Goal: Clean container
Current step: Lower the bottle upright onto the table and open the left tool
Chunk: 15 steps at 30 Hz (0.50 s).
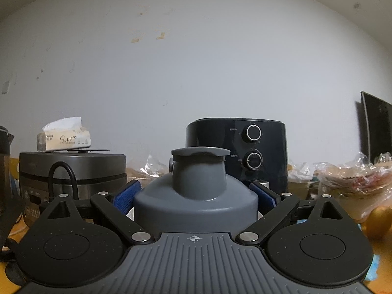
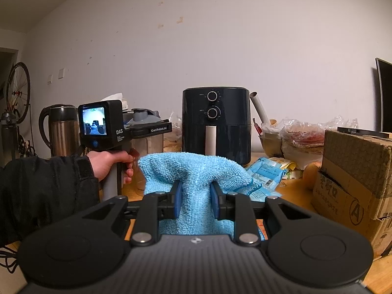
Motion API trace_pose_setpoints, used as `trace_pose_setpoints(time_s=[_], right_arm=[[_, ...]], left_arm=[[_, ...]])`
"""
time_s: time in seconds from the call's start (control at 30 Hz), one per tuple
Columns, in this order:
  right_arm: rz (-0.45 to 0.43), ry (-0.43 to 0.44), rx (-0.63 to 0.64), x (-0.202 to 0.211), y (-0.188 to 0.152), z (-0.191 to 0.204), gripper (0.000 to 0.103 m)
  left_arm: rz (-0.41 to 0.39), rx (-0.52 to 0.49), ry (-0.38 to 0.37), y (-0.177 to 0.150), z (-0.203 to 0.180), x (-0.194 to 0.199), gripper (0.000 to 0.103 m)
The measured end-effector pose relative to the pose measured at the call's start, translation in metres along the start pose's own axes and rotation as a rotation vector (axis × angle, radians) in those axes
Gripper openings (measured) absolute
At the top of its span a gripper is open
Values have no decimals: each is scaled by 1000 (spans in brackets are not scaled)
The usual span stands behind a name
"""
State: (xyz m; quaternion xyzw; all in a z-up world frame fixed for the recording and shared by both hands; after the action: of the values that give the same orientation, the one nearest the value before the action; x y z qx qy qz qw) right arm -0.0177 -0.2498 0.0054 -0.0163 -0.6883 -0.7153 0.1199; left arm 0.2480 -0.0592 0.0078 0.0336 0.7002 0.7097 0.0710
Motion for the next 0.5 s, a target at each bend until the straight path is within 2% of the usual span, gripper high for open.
trace_pose_setpoints(time_s=[0.5], right_arm=[[-10,7,-7,0,0,-2,23]], left_arm=[[36,-6,-5,11,1,13,97]])
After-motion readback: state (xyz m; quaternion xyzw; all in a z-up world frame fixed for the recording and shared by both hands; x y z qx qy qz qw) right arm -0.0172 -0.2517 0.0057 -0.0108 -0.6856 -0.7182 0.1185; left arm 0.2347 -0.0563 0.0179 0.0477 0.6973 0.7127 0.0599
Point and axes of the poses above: each gripper's, at about its wrist camera, not at the fingertips, and x roughly against the way its jaws point, z to its left, y to its top, the point moved 1 cm from there along -x, roughly the way its jaws point, and after that the axes turned 2 degrees about -y, right-handed, at the moved point
